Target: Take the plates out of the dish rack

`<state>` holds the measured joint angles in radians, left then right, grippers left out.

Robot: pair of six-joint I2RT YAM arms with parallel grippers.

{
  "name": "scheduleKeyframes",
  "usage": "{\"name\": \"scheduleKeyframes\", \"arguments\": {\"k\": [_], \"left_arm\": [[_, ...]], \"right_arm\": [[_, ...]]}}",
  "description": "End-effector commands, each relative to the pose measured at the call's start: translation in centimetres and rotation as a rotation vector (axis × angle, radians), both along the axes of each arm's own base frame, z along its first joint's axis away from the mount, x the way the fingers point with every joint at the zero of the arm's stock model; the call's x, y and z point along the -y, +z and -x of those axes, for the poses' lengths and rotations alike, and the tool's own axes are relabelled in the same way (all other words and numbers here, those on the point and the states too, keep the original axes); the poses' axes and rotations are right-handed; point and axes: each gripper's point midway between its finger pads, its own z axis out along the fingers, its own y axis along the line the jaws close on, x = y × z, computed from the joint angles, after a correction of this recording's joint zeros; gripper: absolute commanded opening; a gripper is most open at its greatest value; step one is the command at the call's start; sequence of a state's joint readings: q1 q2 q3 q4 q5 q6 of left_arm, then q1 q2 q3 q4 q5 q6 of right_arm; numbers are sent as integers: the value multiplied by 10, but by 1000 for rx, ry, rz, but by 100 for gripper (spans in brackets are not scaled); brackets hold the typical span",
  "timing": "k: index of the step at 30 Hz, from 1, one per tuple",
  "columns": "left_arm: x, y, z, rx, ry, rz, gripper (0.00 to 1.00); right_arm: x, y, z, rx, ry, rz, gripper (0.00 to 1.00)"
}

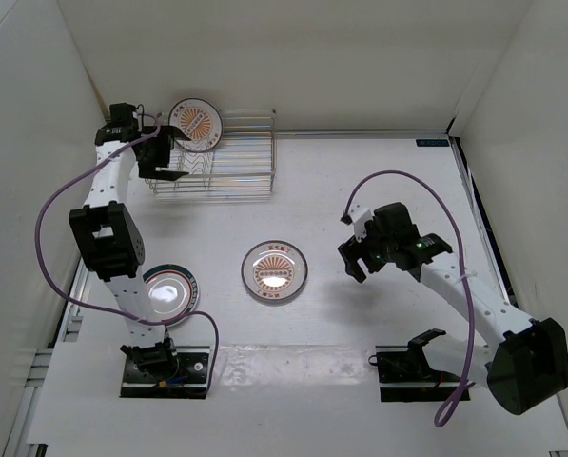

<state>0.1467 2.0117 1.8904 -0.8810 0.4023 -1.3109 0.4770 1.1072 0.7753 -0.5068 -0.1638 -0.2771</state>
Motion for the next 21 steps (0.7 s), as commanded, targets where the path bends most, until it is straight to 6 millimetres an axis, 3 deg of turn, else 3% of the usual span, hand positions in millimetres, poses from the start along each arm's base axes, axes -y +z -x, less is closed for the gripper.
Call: {"name": "scheduleKeyframes", "arguments": {"k": [1, 2, 3, 4, 6, 10, 16, 21], "left_arm": [[-4, 16, -7, 11, 29, 3, 100], [-4, -2, -10, -31, 30, 8, 100], [-3, 5, -14, -19, 24, 13, 100], [-1, -11, -17, -55, 19, 20, 100], [0, -13, -19, -59, 11, 35, 100], [4, -42, -5, -136, 0, 42, 100], [5, -60, 6, -176, -16, 39, 100], [9, -80, 1, -195, -37, 67, 100]], "right_arm": [[5, 3, 2, 3, -13, -2, 84], [6, 3, 2, 4, -20, 0, 84], [8, 4, 2, 12, -24, 5, 84], [10, 4, 2, 8, -27, 9, 84], [13, 4, 1, 13, -38, 17, 84], [19, 1, 1, 4, -54, 33, 84], [23, 4, -4, -1, -72, 37, 84], [24, 6, -5, -4, -74, 46, 84]]}}
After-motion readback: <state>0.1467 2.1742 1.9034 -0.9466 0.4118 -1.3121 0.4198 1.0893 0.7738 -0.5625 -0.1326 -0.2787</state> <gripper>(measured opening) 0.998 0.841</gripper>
